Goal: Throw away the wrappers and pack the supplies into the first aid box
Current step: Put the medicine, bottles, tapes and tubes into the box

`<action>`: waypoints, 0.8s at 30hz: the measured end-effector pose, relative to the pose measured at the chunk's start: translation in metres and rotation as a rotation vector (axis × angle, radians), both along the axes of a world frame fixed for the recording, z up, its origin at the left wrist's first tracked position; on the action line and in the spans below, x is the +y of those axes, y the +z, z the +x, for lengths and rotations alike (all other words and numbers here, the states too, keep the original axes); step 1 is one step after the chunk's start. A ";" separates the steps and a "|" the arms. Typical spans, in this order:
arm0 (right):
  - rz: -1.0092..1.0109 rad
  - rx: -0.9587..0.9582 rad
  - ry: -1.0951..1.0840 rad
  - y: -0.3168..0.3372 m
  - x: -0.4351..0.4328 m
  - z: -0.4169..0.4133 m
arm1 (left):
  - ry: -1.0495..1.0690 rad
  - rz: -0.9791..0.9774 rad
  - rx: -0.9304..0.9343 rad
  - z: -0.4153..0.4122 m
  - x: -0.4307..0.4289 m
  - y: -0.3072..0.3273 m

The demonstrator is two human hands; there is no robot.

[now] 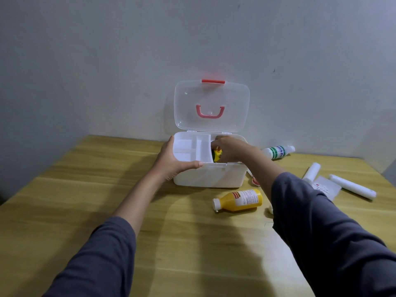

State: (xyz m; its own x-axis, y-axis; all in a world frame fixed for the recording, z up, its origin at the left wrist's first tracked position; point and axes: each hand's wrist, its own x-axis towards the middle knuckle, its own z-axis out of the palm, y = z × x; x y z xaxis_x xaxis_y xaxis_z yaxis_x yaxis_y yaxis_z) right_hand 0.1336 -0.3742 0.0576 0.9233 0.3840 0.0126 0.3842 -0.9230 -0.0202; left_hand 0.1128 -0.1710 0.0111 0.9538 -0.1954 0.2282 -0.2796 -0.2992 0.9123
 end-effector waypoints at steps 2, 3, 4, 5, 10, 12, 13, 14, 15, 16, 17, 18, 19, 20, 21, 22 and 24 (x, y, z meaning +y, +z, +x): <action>0.041 0.018 -0.007 0.002 -0.003 -0.003 | 0.006 0.005 0.010 0.000 0.000 0.000; 0.070 0.031 -0.012 0.003 -0.005 -0.004 | 0.009 0.008 0.012 0.000 0.000 0.000; 0.105 0.036 -0.017 0.004 -0.008 -0.007 | 0.007 0.011 0.013 0.000 0.001 0.000; 0.151 0.035 -0.022 0.006 -0.012 -0.010 | 0.004 0.010 0.011 -0.001 0.000 0.000; 0.503 -0.164 -0.100 0.012 -0.042 -0.042 | -0.012 0.016 -0.002 -0.006 -0.002 0.005; 0.628 -0.292 -0.171 0.008 -0.060 -0.062 | -0.019 0.006 -0.009 -0.008 -0.004 0.008; 0.689 -0.347 -0.217 0.003 -0.070 -0.071 | -0.021 0.000 -0.012 -0.009 -0.004 0.010; 0.745 -0.403 -0.277 -0.002 -0.080 -0.082 | -0.027 -0.002 -0.013 -0.010 -0.004 0.010; 0.786 -0.457 -0.352 -0.008 -0.091 -0.092 | -0.032 -0.001 -0.011 -0.011 -0.005 0.011; 0.806 -0.506 -0.439 -0.015 -0.103 -0.102 | -0.033 0.003 -0.005 -0.011 -0.005 0.011; 0.810 -0.540 -0.530 -0.023 -0.114 -0.112 | -0.031 0.004 -0.002 -0.011 -0.004 0.011; 0.801 -0.544 -0.621 -0.031 -0.124 -0.120 | -0.028 0.006 0.004 -0.010 -0.003 0.011; 0.776 -0.517 -0.720 -0.040 -0.132 -0.128 | -0.032 0.006 0.005 -0.011 -0.004 0.012; 0.722 -0.478 -0.827 -0.048 -0.138 -0.135 | -0.036 0.004 0.007 -0.012 -0.004 0.012; 0.647 -0.439 -0.937 -0.056 -0.143 -0.141 | -0.042 -0.001 0.008 -0.012 -0.005 0.013; 0.580 -0.409 -1.034 -0.063 -0.145 -0.146 | -0.041 0.001 0.012 -0.012 -0.005 0.013; 0.544 -0.368 -1.168 -0.071 -0.146 -0.149 | -0.032 0.007 0.013 -0.011 -0.005 0.012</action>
State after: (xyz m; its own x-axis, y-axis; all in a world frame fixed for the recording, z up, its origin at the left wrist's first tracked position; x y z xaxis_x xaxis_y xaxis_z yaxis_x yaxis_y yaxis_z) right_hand -0.0159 -0.5200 -0.0136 0.6143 -0.7553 0.2282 -0.5563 -0.6197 -0.5536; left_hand 0.1023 -0.1762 0.0230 0.9499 -0.2276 0.2144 -0.2774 -0.2969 0.9137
